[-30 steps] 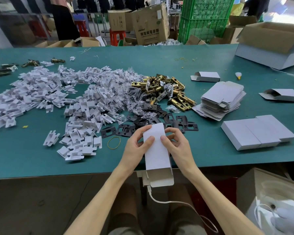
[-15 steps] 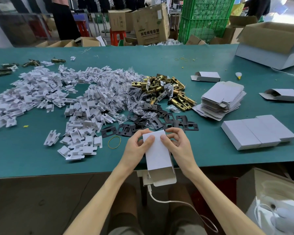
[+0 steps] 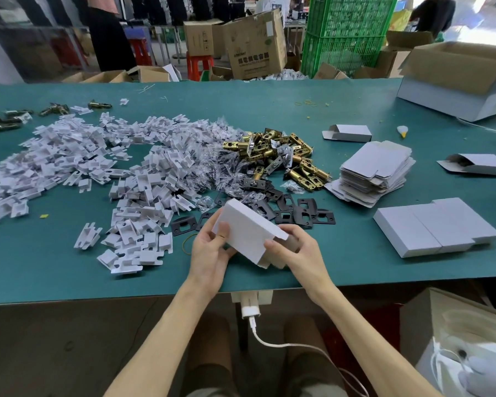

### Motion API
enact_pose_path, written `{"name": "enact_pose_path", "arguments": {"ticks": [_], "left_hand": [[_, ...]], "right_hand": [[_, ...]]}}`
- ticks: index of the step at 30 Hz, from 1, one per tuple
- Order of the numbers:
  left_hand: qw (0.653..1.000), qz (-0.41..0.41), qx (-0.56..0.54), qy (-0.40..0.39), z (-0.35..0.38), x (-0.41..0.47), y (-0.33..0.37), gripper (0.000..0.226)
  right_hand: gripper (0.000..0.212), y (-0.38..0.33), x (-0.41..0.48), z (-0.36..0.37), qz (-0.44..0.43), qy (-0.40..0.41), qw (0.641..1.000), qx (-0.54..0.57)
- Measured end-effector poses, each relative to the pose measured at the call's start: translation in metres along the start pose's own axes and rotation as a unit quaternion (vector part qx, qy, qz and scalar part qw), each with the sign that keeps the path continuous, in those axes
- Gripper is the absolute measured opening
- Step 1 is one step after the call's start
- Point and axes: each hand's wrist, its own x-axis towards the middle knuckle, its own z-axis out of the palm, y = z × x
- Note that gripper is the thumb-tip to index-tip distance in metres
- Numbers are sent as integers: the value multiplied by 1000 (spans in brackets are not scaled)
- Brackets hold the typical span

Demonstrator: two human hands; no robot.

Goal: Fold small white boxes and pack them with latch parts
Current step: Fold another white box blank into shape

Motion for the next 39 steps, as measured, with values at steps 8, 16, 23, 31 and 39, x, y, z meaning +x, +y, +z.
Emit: {"name": "enact_pose_path", "arguments": {"ticks": [8, 16, 23, 31, 39], "left_hand": [[994, 44, 85, -61, 3, -5, -9, 45], [990, 83, 116, -23, 1, -2, -14, 44], [956, 157, 241, 50, 3, -1, -19, 59], [938, 177, 288, 73, 6, -7, -17, 63], [941, 166, 285, 74, 4, -5, -17, 54]], "right_hand": [[54, 4, 6, -9, 16, 87, 983, 162], [62, 3, 5, -9, 22, 93, 982, 161], [70, 1, 3, -8, 26, 93, 985, 140], [68, 0, 4, -8, 27, 93, 983, 153], [74, 1, 4, -8, 26, 95, 984, 151]]}}
